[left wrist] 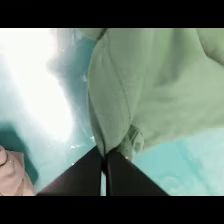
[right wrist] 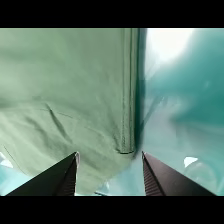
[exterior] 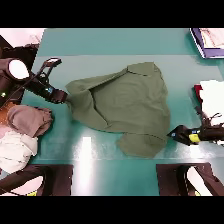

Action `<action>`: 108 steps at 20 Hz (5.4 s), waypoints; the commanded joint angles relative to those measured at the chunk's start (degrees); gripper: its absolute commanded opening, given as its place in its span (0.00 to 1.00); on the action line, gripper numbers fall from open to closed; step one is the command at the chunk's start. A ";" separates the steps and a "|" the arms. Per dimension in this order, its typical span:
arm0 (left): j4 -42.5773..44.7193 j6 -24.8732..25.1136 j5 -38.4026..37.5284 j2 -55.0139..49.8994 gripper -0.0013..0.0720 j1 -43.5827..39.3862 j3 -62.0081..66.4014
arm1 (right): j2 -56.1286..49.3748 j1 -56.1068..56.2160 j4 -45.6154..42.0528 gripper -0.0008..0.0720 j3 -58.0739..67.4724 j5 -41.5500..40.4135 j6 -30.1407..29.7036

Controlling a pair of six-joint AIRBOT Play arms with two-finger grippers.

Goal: Fold the shirts.

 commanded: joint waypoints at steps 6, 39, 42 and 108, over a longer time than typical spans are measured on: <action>-1.97 0.96 0.39 0.11 0.05 1.99 0.00 | 0.07 8.83 1.14 0.60 -5.29 -8.13 3.10; -27.71 3.93 11.65 22.60 0.05 22.88 53.35 | 6.82 14.36 -16.98 0.03 91.25 -15.41 6.21; -26.56 3.56 8.70 23.47 0.05 22.88 51.89 | 6.01 14.36 -18.60 0.03 91.45 -12.33 7.89; -15.21 3.93 5.25 9.84 0.75 19.85 -37.62 | -11.50 15.67 -10.69 0.48 33.16 -4.11 4.63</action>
